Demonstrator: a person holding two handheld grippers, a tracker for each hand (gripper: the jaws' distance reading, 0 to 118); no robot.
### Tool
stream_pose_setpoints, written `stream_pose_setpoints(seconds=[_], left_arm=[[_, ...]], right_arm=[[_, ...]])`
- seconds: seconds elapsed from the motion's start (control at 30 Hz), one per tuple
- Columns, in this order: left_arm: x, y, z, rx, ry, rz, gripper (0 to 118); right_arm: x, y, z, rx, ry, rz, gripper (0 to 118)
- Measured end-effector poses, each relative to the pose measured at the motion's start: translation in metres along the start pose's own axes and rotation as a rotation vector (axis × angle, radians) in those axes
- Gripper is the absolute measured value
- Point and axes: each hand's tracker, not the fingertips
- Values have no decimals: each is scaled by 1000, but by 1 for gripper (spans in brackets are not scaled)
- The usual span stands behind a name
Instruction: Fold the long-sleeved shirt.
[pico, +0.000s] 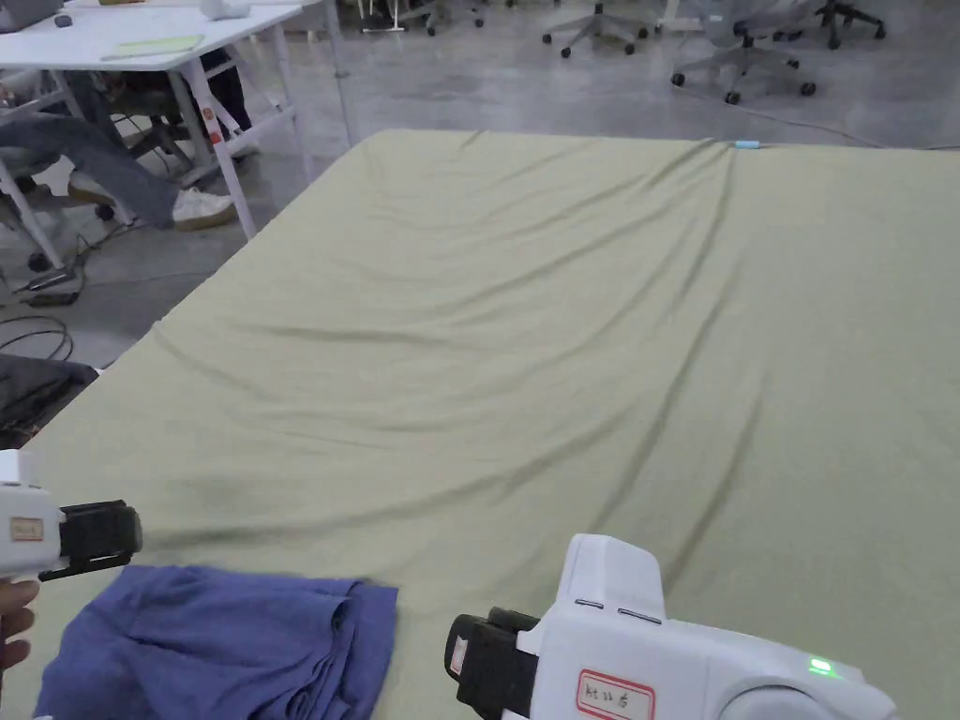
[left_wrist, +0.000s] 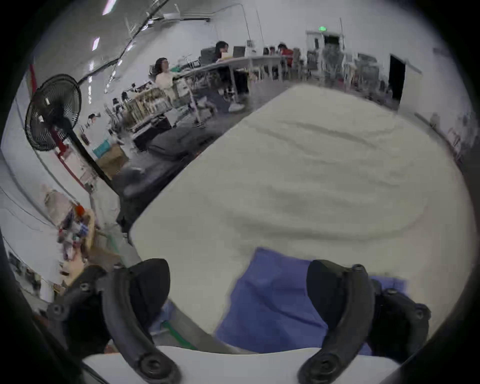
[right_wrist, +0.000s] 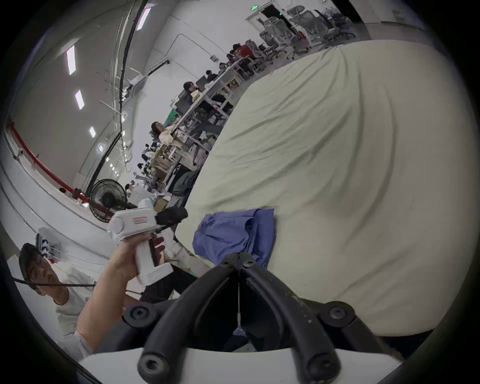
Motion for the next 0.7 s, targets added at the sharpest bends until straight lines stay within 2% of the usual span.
stream_pose_setpoints(seconds=[0.07, 0.1, 0.13, 0.17, 0.23, 0.27, 0.37, 0.47, 0.6, 0.7], left_arm=[[29, 2, 29, -20, -125, 61, 106], [46, 3, 45, -33, -181, 78, 84], [63, 3, 66, -1, -265, 88, 47], [85, 4, 92, 69, -349, 92, 1], [115, 5, 134, 188, -385, 14, 1], [135, 7, 160, 284, -366, -70, 1], [179, 7, 227, 483, -398, -186, 1], [221, 10, 281, 585, -488, -154, 1], [281, 6, 341, 820, -506, -184, 1], [310, -9, 360, 878, -528, -183, 1]], right_arm=[[9, 2, 24, 24, -14, 3, 3], [15, 6, 36, 25, -24, 22, 4], [23, 11, 51, 10, -67, 63, 4], [34, 19, 70, -6, -148, 93, 4], [53, 31, 111, 58, -307, 85, 4], [63, 38, 138, 118, -384, 69, 4], [81, 55, 221, 328, -481, 56, 4], [77, 64, 294, 542, -551, 64, 4], [47, 68, 369, 853, -635, 177, 4], [24, 66, 384, 963, -691, 296, 4]])
